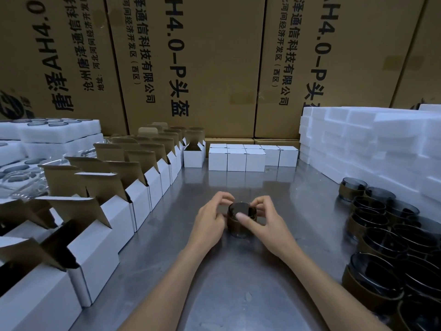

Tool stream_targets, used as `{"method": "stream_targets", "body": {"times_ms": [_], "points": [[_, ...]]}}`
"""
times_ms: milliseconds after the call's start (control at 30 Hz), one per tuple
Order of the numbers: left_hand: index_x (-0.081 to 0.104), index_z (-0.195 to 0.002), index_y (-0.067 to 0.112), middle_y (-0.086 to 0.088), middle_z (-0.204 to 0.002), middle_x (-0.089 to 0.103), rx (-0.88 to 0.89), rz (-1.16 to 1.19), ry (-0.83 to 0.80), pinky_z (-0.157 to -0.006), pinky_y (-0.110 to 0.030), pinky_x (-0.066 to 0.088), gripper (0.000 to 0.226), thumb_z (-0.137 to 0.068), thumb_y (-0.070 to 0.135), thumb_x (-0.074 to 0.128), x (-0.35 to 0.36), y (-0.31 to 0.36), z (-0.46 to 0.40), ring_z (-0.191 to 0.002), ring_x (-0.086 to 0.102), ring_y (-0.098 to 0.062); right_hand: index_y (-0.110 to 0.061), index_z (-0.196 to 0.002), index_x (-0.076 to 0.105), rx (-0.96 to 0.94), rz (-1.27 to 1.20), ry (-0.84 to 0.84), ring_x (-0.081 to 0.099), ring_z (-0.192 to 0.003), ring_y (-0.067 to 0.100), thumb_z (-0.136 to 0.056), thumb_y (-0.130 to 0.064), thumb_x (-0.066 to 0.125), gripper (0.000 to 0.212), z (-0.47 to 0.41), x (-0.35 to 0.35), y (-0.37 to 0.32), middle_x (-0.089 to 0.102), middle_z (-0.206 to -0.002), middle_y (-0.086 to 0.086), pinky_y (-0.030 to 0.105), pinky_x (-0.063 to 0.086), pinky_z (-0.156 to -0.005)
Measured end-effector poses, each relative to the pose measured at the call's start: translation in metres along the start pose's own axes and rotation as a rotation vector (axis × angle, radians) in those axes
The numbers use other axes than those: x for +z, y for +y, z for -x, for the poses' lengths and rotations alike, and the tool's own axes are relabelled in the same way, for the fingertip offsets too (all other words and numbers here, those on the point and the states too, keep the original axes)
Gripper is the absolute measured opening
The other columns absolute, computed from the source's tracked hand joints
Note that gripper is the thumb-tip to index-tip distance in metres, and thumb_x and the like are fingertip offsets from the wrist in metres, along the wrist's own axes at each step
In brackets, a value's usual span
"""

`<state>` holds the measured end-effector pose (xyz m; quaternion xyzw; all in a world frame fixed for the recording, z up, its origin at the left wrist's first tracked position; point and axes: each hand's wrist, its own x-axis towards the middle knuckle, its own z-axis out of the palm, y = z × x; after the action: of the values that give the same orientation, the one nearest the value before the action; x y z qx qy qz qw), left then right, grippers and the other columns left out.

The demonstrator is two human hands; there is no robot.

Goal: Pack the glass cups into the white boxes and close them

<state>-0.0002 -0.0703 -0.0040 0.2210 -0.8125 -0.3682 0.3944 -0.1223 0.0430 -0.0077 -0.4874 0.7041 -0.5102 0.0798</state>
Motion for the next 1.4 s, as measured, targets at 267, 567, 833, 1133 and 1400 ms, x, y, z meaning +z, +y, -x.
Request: {"method": "stream_targets", "body": {"times_ms": [267,567,833,1133,1400], "points": [[0.059,-0.101,0.021,-0.003,-0.113,0.062,-0.325,0.033,0.191,-0.064,-0.024,0.044,0.041,-0.082,-0.01,0.04,-0.006,-0.038,-0.056,-0.097,0.058,-0.02,-0.02,-0.068,0.063,0.166,-0.14,0.114,0.055,-0.065,0.007,-0.089,-0.036,0.06,0.027,-0.039,0.009,0.006,0.063,-0.065,-0.012,0.028,0.042,-0.063],[0.045,-0.136,0.019,-0.009,-0.141,0.04,-0.291,-0.71,-0.177,-0.096,-0.036,0.048,0.045,-0.091,0.012,0.053,-0.029,-0.079,-0.18,-0.119,0.049,-0.028,-0.027,-0.062,0.066,0.271,-0.064,0.249,0.06,-0.059,0.005,-0.091,-0.041,0.054,0.034,-0.082,0.019,0.033,0.065,-0.056,-0.01,0.028,0.042,-0.06],[0.044,-0.141,0.018,-0.008,-0.16,0.006,-0.27,-1.041,-0.257,-0.11,-0.044,0.031,0.046,-0.095,0.02,0.049,-0.032,-0.102,-0.247,-0.144,0.019,-0.032,-0.041,-0.068,0.063,0.308,0.04,0.227,0.061,-0.057,0.004,-0.085,-0.05,0.048,0.024,-0.084,0.023,0.035,0.065,-0.054,-0.012,0.027,0.046,-0.061],[0.041,-0.143,0.011,-0.009,-0.158,0.017,-0.254,-1.097,-0.299,-0.112,-0.044,0.027,0.048,-0.095,0.018,0.046,-0.034,-0.115,-0.28,-0.144,0.016,-0.033,-0.041,-0.067,0.063,0.321,0.074,0.199,0.061,-0.057,0.003,-0.088,-0.047,0.051,0.025,-0.087,0.024,0.038,0.065,-0.054,-0.01,0.028,0.048,-0.067],[0.054,-0.121,0.004,-0.006,-0.126,0.04,-0.156,-1.016,-0.173,-0.074,-0.028,0.039,0.035,-0.089,0.016,0.056,-0.033,-0.109,-0.25,-0.101,0.043,-0.021,-0.037,-0.067,0.063,0.297,0.082,0.217,0.061,-0.058,0.006,-0.086,-0.047,0.049,0.026,-0.087,0.024,0.038,0.065,-0.053,-0.01,0.029,0.05,-0.066]]}}
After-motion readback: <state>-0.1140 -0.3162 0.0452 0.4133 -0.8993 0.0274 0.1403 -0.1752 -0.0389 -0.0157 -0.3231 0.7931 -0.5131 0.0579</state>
